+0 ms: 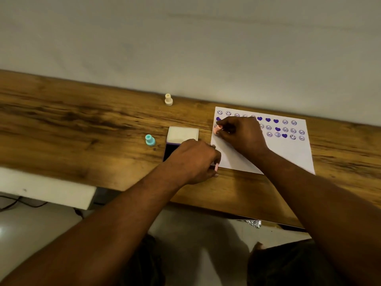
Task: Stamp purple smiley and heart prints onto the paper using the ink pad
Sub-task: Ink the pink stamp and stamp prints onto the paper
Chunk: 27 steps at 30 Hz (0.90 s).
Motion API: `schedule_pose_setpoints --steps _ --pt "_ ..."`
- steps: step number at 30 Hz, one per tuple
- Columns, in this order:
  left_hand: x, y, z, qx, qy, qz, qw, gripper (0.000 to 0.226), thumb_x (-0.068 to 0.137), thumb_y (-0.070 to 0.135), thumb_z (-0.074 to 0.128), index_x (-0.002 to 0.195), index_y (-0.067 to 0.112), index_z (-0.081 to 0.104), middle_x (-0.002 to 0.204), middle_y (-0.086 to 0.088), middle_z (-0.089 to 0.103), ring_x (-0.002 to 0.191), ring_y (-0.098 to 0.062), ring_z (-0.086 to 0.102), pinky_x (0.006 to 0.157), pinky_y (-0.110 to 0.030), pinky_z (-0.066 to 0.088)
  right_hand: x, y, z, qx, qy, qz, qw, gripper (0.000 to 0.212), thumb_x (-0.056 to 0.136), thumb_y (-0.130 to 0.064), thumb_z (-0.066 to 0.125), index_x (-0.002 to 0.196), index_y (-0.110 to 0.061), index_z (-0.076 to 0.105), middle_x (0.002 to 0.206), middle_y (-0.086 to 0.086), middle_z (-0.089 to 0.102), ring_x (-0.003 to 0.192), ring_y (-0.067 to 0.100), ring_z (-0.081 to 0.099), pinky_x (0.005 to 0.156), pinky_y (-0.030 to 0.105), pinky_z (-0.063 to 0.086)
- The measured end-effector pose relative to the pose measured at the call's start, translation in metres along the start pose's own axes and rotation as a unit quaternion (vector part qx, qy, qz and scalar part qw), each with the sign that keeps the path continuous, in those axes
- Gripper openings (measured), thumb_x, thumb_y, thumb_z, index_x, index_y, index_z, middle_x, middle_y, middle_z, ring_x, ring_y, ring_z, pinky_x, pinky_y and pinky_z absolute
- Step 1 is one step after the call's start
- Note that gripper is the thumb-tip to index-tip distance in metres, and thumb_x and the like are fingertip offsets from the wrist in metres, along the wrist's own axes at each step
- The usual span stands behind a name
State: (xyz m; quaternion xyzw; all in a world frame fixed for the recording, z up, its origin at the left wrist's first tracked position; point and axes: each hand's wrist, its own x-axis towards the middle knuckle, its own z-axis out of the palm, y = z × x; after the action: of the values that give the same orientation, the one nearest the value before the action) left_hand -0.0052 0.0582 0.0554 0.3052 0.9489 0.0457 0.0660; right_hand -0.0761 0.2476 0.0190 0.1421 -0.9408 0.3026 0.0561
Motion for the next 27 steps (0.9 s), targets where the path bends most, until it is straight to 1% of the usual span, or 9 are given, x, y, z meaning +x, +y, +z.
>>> schedule_pose_setpoints --steps 2,5,8,12,15,19,22,24,27 --pt "0.000 0.001 0.003 0.005 0.006 0.002 1.000 0.038 0.088 0.058 0.071 0.118 0.034 0.071 0.119 0.003 0.074 0.102 -0.021 0.068 0.082 -0.039 0.052 0.000 -0.001 0.000 -0.005 0.003 0.000 1.000 0.027 0.091 -0.038 0.080 0.113 -0.023 0.082 0.097 -0.003 0.083 0.087 0.010 0.076 0.081 0.021 0.052" --pt "0.000 0.003 0.004 0.005 0.010 0.006 1.000 0.034 0.089 0.057 0.071 0.116 0.036 0.072 0.128 0.000 0.073 0.105 -0.023 0.068 0.083 -0.039 0.051 0.000 -0.003 -0.001 -0.003 0.004 0.005 1.000 0.024 0.090 -0.037 0.082 0.109 -0.023 0.083 0.093 -0.003 0.083 0.086 0.011 0.076 0.080 0.022 0.051" --pt "0.000 0.003 0.004 0.003 -0.001 0.002 1.000 0.034 0.090 0.055 0.070 0.118 0.035 0.071 0.132 0.000 0.071 0.109 -0.023 0.068 0.087 -0.041 0.051 -0.001 -0.005 -0.002 -0.015 0.003 0.006 1.000 0.025 0.091 -0.037 0.081 0.112 -0.024 0.082 0.095 -0.003 0.083 0.087 0.011 0.076 0.079 0.020 0.047" --pt "0.000 0.004 0.003 -0.003 -0.010 -0.008 1.000 0.035 0.091 0.055 0.070 0.119 0.034 0.071 0.129 0.001 0.072 0.109 -0.023 0.068 0.090 -0.042 0.051 0.000 -0.008 -0.001 -0.055 -0.018 -0.017 0.998 0.028 0.095 -0.036 0.074 0.119 -0.024 0.080 0.102 -0.002 0.083 0.092 0.015 0.076 0.084 0.028 0.056" --pt "0.000 0.004 0.002 -0.006 -0.010 -0.011 1.000 0.035 0.091 0.054 0.071 0.120 0.033 0.070 0.125 0.001 0.073 0.107 -0.023 0.067 0.090 -0.042 0.050 0.004 -0.009 0.000 -0.077 -0.026 -0.009 0.997 0.027 0.094 -0.036 0.075 0.118 -0.025 0.080 0.101 -0.002 0.082 0.094 0.019 0.075 0.081 0.027 0.052" --pt "-0.002 0.003 0.002 -0.003 -0.019 -0.012 1.000 0.037 0.092 0.055 0.070 0.121 0.033 0.069 0.133 -0.001 0.070 0.112 -0.024 0.067 0.095 -0.043 0.050 0.005 -0.008 0.003 -0.093 -0.008 -0.005 0.996 0.027 0.093 -0.034 0.076 0.117 -0.023 0.081 0.100 0.001 0.082 0.092 0.023 0.075 0.078 0.024 0.044" --pt "-0.002 0.003 0.002 -0.002 -0.023 -0.012 1.000 0.037 0.092 0.055 0.070 0.122 0.034 0.069 0.140 -0.001 0.067 0.115 -0.025 0.066 0.096 -0.044 0.050 0.004 -0.007 0.007 -0.106 -0.002 -0.017 0.994 0.028 0.096 -0.035 0.074 0.121 -0.023 0.079 0.102 0.003 0.082 0.093 0.026 0.076 0.082 0.027 0.050" --pt "-0.002 0.003 0.001 -0.006 -0.023 -0.013 1.000 0.038 0.092 0.055 0.070 0.123 0.033 0.069 0.136 -0.001 0.069 0.114 -0.024 0.067 0.096 -0.044 0.050 0.004 -0.007 0.008 -0.116 0.002 -0.028 0.993 0.028 0.096 -0.035 0.074 0.120 -0.022 0.079 0.102 0.004 0.082 0.094 0.028 0.076 0.084 0.030 0.053" --pt "-0.001 0.004 0.000 -0.012 -0.021 -0.016 1.000 0.037 0.092 0.055 0.070 0.122 0.033 0.069 0.130 0.000 0.071 0.112 -0.024 0.066 0.096 -0.044 0.049 0.004 -0.007 0.008 -0.124 0.012 -0.041 0.991 0.026 0.095 -0.033 0.076 0.118 -0.021 0.080 0.097 0.006 0.082 0.091 0.031 0.075 0.080 0.031 0.052"
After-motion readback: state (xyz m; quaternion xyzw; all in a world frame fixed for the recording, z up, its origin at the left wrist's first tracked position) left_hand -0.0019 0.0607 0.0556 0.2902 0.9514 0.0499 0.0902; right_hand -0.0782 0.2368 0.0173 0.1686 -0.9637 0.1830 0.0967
